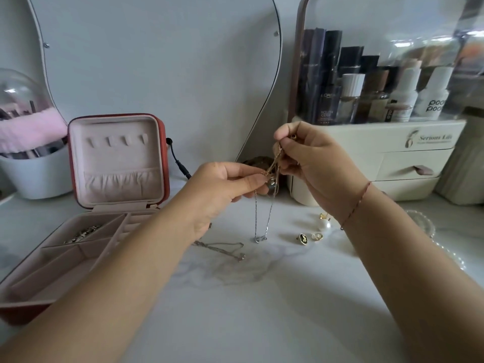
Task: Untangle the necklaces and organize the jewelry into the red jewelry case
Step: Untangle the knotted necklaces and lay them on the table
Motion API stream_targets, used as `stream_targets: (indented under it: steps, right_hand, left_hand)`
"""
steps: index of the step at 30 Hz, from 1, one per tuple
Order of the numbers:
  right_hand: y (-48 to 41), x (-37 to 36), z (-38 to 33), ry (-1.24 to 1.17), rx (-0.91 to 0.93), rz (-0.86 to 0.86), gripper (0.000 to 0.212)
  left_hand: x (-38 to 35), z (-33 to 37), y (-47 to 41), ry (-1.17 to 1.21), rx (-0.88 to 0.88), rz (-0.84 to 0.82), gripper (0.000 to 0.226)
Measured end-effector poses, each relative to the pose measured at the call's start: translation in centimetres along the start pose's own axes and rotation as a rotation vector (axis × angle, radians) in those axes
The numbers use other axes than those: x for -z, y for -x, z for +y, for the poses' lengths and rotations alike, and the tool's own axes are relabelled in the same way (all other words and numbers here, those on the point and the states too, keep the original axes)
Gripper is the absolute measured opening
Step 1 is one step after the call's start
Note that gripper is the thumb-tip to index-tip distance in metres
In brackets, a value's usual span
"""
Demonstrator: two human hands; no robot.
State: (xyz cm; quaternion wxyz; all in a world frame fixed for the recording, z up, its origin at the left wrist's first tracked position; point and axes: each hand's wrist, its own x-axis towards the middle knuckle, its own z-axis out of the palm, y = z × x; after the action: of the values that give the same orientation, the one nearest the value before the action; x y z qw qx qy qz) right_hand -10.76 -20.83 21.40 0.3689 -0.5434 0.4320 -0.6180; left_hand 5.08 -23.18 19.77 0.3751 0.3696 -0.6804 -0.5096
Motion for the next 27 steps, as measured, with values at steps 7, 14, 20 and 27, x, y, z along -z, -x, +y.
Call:
stream_targets:
  steps: [7, 14, 20, 27]
  right_hand:
    - [0.22, -0.29, 0.0, 0.089, 0.062, 0.022, 0.025]
    - [0.36, -0.25, -0.06, 0.173, 0.078, 0.06, 0.024]
    - [0.55, 0.06, -0.58, 0.151, 0.079, 0.104, 0.014]
    - [0.61, 0.59, -0.86, 0.17, 0.138, 0.192, 0.013]
  left_hand:
    - [-0.13, -0.25, 0.06, -0.117, 0.052, -0.029, 0.008]
    - [-0.08, -0.14, 0.0, 0.041, -0.016, 0.027, 0.009]
    - [0.2, -0.26, -0.33, 0.084, -0.06, 0.131, 0.017]
    - [0.06, -0.11, -0.41, 0.281, -0.029, 0.126, 0.02]
